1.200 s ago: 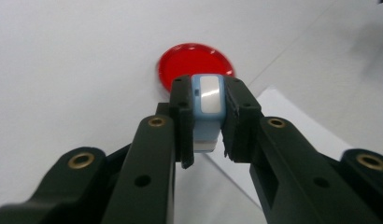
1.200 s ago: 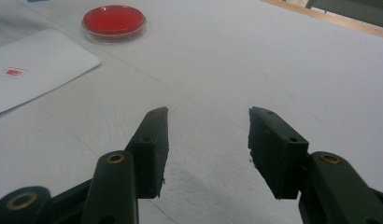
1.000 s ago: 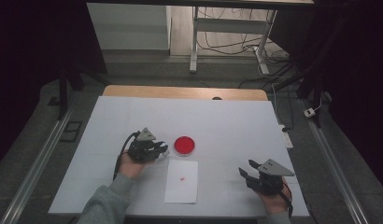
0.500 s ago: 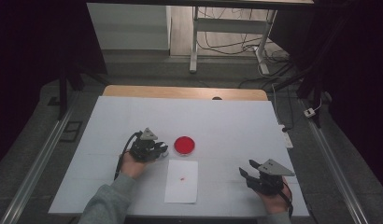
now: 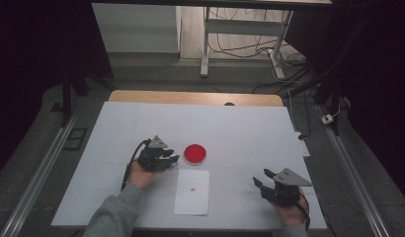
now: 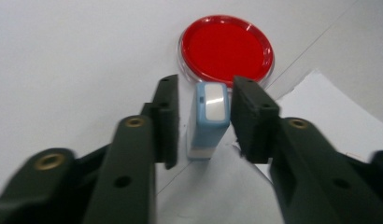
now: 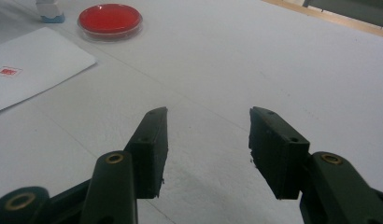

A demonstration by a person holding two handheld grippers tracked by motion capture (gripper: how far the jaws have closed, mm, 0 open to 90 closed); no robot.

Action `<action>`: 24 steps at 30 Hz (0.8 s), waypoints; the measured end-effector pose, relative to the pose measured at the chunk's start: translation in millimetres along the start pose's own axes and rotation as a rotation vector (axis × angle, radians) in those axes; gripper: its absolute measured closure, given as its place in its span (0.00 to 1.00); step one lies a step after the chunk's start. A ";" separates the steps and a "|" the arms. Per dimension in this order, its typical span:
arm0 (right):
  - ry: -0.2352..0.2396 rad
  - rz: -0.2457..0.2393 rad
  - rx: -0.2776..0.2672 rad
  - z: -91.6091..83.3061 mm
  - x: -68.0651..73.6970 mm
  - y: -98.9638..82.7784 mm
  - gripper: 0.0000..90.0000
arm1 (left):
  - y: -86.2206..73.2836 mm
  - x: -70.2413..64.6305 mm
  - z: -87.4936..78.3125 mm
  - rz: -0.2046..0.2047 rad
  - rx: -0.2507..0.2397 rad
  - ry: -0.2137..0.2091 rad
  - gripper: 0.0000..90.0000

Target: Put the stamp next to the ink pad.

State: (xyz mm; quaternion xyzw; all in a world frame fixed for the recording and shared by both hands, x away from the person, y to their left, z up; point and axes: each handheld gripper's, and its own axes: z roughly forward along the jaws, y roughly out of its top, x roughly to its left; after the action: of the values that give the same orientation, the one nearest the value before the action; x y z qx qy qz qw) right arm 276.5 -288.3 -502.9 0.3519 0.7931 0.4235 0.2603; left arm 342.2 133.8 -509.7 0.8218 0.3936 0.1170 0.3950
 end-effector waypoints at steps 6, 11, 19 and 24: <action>-0.001 0.002 0.000 -0.9 -1.3 -0.1 0.52 | 0.8 -0.5 -8.2 -0.030 -0.065 0.007 0.44; 0.003 0.001 -0.008 -1.1 -1.9 -0.3 0.52 | 0.0 -3.9 -19.4 -0.016 -0.107 -0.011 0.37; 0.012 -0.005 -0.012 -1.2 -2.5 -0.5 0.52 | -5.2 -7.7 -37.4 0.006 -0.132 -0.044 0.35; 0.019 -0.012 -0.010 -1.6 -3.4 -0.7 0.52 | -12.0 -10.8 -48.3 0.017 -0.139 -0.046 0.35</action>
State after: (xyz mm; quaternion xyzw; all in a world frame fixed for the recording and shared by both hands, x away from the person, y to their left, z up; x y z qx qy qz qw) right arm 277.2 -292.0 -502.3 0.3420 0.7954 0.4292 0.2571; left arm 304.1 157.2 -485.5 0.7981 0.3683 0.1284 0.4593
